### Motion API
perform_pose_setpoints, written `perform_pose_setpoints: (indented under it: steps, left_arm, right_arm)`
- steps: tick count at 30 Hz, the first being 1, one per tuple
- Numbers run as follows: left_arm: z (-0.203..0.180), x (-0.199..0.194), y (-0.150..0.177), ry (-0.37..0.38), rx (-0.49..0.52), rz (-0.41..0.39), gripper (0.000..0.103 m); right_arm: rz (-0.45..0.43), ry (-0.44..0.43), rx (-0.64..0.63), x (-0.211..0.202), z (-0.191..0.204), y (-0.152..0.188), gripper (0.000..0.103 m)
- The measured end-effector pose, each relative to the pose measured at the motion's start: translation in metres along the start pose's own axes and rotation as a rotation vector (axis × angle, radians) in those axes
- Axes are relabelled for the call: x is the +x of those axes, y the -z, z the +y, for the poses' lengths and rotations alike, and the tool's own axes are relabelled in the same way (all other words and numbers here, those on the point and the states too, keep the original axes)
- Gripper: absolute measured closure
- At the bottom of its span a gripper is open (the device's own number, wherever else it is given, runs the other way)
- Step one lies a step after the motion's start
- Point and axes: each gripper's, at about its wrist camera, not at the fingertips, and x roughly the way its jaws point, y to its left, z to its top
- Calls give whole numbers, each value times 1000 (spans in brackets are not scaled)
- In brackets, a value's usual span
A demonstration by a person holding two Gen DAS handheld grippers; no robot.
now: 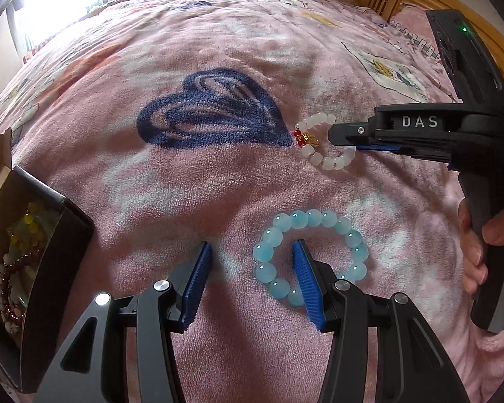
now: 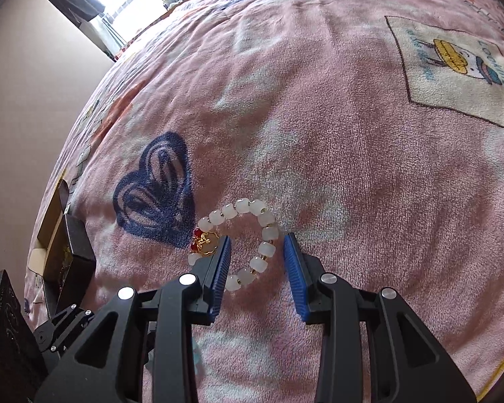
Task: Organize jewelry
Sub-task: 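Grasp the light-blue bead bracelet with the left tool while the right tool grasps the white gold-charm bracelet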
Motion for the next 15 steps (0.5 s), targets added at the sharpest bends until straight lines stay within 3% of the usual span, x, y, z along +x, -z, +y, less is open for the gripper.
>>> perform_pose_setpoints:
  steps: [4,9,15]
  left_arm:
    - [-3,1,0,-31,13,-18,58]
    - [0,1,-2,-34,-5,-36,76]
    - [3,-4,-4,-25,-8,-56,87]
  right_arm:
    - [-11,50,-34,4,8,1,75]
    - [-22,107,-77,8,14,3,89]
    - [-36,106,-90,4,17,7,91]
